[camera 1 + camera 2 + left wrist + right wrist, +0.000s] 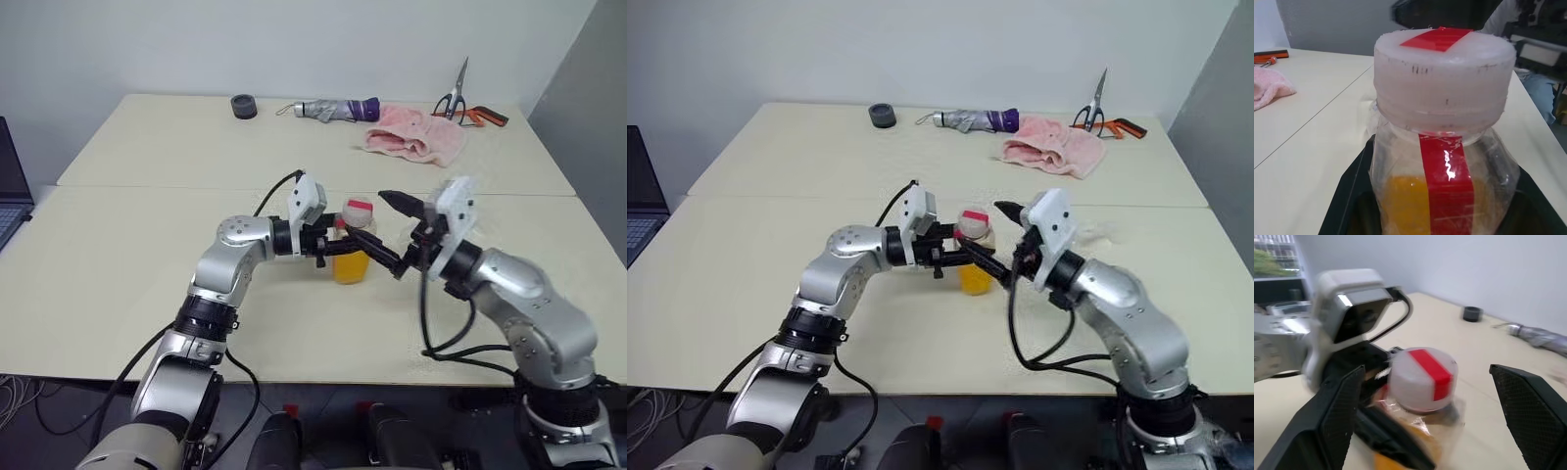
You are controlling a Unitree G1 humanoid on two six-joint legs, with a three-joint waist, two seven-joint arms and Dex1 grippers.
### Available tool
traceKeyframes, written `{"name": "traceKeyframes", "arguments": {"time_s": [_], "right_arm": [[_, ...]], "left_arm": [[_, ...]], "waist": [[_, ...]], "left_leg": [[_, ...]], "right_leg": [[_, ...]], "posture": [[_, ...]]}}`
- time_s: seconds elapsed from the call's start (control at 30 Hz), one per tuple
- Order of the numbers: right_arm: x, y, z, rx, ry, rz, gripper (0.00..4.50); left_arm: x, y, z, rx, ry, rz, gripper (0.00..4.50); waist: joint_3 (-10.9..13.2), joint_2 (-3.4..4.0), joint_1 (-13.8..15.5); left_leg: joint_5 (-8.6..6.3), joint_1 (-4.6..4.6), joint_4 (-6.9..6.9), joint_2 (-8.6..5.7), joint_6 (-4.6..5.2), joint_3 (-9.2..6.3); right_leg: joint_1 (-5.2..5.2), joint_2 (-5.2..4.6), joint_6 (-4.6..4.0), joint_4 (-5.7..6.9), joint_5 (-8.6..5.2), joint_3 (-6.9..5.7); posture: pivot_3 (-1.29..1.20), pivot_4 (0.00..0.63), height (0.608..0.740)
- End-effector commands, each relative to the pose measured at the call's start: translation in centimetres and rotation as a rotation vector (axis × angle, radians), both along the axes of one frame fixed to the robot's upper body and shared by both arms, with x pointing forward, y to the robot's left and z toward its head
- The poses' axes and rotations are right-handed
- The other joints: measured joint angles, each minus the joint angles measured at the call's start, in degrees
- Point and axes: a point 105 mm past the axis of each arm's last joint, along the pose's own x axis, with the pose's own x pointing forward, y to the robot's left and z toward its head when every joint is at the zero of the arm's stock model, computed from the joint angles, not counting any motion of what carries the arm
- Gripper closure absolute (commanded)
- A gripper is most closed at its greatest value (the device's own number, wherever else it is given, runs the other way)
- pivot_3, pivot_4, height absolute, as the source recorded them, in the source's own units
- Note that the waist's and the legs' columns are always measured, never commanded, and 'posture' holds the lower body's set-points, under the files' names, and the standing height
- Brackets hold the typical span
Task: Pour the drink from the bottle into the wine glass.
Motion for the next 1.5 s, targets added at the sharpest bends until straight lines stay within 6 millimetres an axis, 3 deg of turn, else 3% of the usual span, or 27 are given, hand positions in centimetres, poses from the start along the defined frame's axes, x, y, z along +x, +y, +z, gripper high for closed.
{"name": "traceKeyframes", "arguments": {"time_s": [0.03,0.4,0.77,0.87,1.03,1.07,1.3,1.5], "right_arm": [[0.1,-0.1,1.2,0.037,-0.072,-0.087,0.15],[-0.4,2.3,0.5,0.060,-0.020,-0.037,0.15],[0.5,2.7,0.5,0.096,-0.016,-0.074,0.15],[0.6,2.8,0.4,0.099,-0.017,-0.076,0.77],[0.6,3.2,0.4,0.108,-0.021,-0.058,2.55],[0.6,3.3,0.4,0.108,-0.022,-0.051,2.68],[-0.7,6.0,-0.9,0.017,-0.001,0.302,2.68],[0.6,5.0,-0.7,-0.189,-0.039,0.595,2.68]], "left_arm": [[0.1,-0.5,1.8,-0.013,-0.077,-0.027,2.63],[0.7,-0.3,1.5,0.012,-0.103,-0.010,2.63],[1.0,-0.2,1.6,0.016,-0.116,0.004,2.63],[1.0,-0.2,1.5,0.018,-0.119,0.004,2.63],[1.0,-0.2,1.6,0.018,-0.120,0.002,2.63],[1.0,-0.2,1.6,0.018,-0.120,0.002,2.63],[0.2,-0.1,2.0,0.018,-0.118,-0.064,2.63],[-0.5,0.2,2.7,0.025,-0.134,-0.120,2.63]], "waist": [[0.0,0.00,0.0],[0.0,0.00,0.1],[0.0,0.00,0.1],[0.0,0.00,0.1],[0.0,0.00,0.0],[0.0,0.00,0.1],[0.0,0.01,-0.1],[0.1,0.12,-0.3]], "left_leg": [[0.00,0.00,0.00,0.00,0.00,0.01],[-0.01,-0.05,-0.04,-0.02,0.01,0.01],[-0.01,-0.05,-0.04,-0.02,0.01,0.01],[-0.01,-0.05,-0.04,-0.02,0.01,0.01],[-0.01,-0.05,-0.04,-0.02,0.01,0.01],[-0.01,-0.05,-0.04,-0.02,0.01,0.01],[-0.01,-0.04,-0.04,-0.03,0.02,0.02],[-0.01,-0.01,-0.02,-0.03,0.03,0.01]], "right_leg": [[0.00,0.00,0.00,-0.01,0.00,0.01],[-0.02,-0.04,-0.01,-0.07,0.00,0.00],[-0.02,-0.04,-0.01,-0.07,0.00,-0.01],[-0.02,-0.04,-0.01,-0.07,0.00,0.00],[-0.02,-0.04,-0.01,-0.07,0.00,-0.01],[-0.02,-0.04,-0.01,-0.07,0.00,-0.01],[-0.02,-0.03,-0.01,-0.07,0.00,-0.01],[0.00,-0.01,-0.02,-0.05,0.01,-0.07]], "posture": [[0.00,0.150,0.740],[0.00,0.150,0.740],[0.00,0.150,0.740],[0.00,0.150,0.740],[0.00,0.150,0.740],[0.00,0.150,0.740],[0.00,0.150,0.740],[0.00,0.150,0.740]]}}
